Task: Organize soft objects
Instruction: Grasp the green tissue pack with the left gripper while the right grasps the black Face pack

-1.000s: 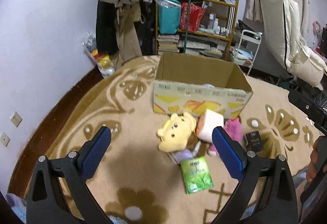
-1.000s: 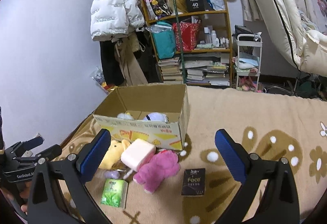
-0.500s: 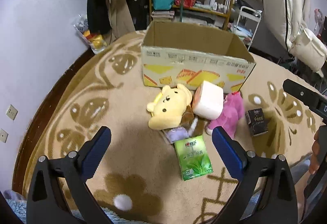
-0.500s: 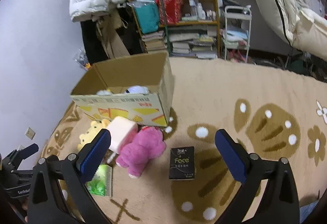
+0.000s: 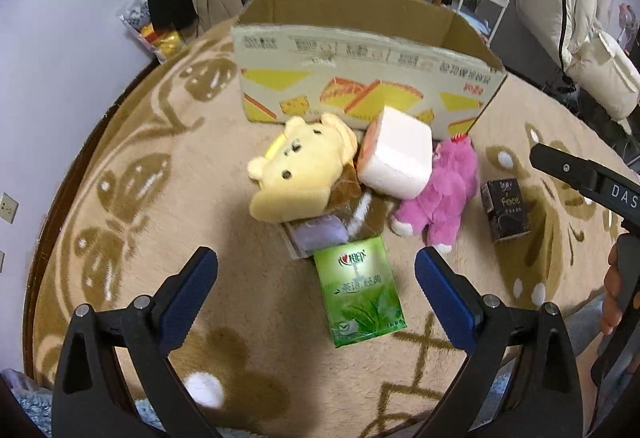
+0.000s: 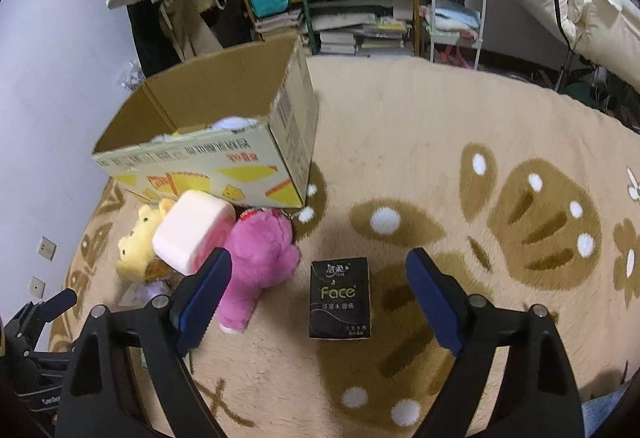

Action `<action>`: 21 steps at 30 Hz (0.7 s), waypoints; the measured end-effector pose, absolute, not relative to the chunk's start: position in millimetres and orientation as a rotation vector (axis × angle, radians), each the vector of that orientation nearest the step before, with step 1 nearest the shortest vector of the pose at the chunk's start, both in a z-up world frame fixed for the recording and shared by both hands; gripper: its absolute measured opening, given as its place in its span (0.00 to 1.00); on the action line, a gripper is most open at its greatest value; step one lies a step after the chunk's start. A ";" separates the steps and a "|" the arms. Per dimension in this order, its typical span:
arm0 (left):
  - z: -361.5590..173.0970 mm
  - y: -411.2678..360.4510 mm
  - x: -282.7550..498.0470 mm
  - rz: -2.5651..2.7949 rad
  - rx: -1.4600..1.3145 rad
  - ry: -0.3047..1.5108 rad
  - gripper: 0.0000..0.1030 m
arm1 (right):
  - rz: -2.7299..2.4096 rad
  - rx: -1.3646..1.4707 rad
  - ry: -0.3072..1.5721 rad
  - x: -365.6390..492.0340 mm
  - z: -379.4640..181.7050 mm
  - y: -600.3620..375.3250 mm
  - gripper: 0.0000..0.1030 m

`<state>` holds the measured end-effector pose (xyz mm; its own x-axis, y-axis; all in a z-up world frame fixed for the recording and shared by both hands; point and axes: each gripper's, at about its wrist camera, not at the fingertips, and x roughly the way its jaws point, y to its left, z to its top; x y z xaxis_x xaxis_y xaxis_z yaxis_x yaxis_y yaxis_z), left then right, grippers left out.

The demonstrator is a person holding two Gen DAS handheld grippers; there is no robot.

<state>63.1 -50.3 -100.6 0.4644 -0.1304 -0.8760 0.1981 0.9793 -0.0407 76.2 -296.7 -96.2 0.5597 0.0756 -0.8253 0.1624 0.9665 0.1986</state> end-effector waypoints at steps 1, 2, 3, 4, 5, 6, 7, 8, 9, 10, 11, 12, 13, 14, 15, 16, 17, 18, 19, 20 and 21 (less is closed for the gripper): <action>-103.9 -52.2 64.0 -0.202 0.071 1.078 0.95 | -0.051 0.263 0.990 78.0 -99.5 -296.7 0.90; -105.9 -53.3 64.9 -0.203 0.072 1.084 0.95 | -0.051 0.261 1.002 79.3 -102.3 -296.4 0.90; -108.5 -54.8 65.9 -0.203 0.074 1.093 0.95 | -0.052 0.259 1.012 80.9 -104.8 -296.2 0.90; -111.9 -56.5 67.4 -0.205 0.075 1.103 0.95 | -0.054 0.257 1.023 82.2 -107.6 -295.9 0.89; -114.6 -57.5 69.0 -0.207 0.075 1.113 0.95 | -0.055 0.256 1.035 84.3 -110.9 -295.8 0.89; -117.1 -58.7 70.5 -0.208 0.076 1.123 0.95 | -0.057 0.255 1.050 85.8 -114.2 -296.1 0.89; -121.1 -60.3 72.3 -0.211 0.078 1.135 0.95 | -0.058 0.255 1.063 87.2 -117.4 -295.8 0.86; -123.8 -61.4 73.7 -0.213 0.080 1.144 0.95 | -0.057 0.257 1.081 89.4 -122.2 -295.7 0.84; -126.8 -63.0 74.6 -0.213 0.083 1.153 0.95 | -0.056 0.259 1.094 91.1 -125.7 -295.8 0.83; -130.4 -64.9 75.6 -0.215 0.088 1.164 0.95 | -0.056 0.260 1.108 92.7 -128.9 -296.4 0.82; -132.9 -66.4 76.5 -0.217 0.091 1.171 0.95 | -0.056 0.263 1.124 94.5 -133.6 -296.5 0.82; -136.3 -68.9 77.6 -0.218 0.098 1.182 0.95 | -0.054 0.265 1.134 95.9 -137.1 -296.8 0.82; -138.6 -70.3 78.5 -0.220 0.103 1.190 0.95 | -0.052 0.267 1.146 97.6 -140.8 -297.3 0.79; -140.7 -72.0 79.1 -0.222 0.107 1.197 0.95 | -0.054 0.268 1.158 98.7 -144.4 -297.5 0.77; -143.8 -74.1 79.8 -0.224 0.114 1.206 0.95 | -0.059 0.267 1.173 100.4 -148.6 -297.9 0.76; -146.8 -75.4 80.3 -0.225 0.120 1.213 0.95 | -0.063 0.267 1.185 102.0 -151.8 -297.9 0.76; -149.2 -77.2 80.7 -0.228 0.126 1.221 0.95 | -0.067 0.269 1.198 103.4 -155.4 -298.1 0.76; -151.9 -79.5 80.9 -0.232 0.135 1.228 0.95 | -0.072 0.269 1.212 105.3 -159.2 -298.5 0.76; -153.4 -80.8 80.9 -0.233 0.144 1.232 0.95 | -0.078 0.268 1.226 106.8 -162.6 -298.6 0.76; -155.2 -82.0 81.1 -0.233 0.152 1.235 0.95 | -0.080 0.268 1.233 107.0 -165.1 -298.7 0.75; -157.0 -83.3 81.2 -0.233 0.160 1.239 0.95 | -0.082 0.267 1.243 108.0 -168.0 -298.8 0.75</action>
<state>81.2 -83.3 -157.0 0.3064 -0.0883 -0.9478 0.2616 0.9652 -0.0054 108.0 -298.8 -168.0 0.3233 0.0832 -0.9426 0.2062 0.9660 0.1559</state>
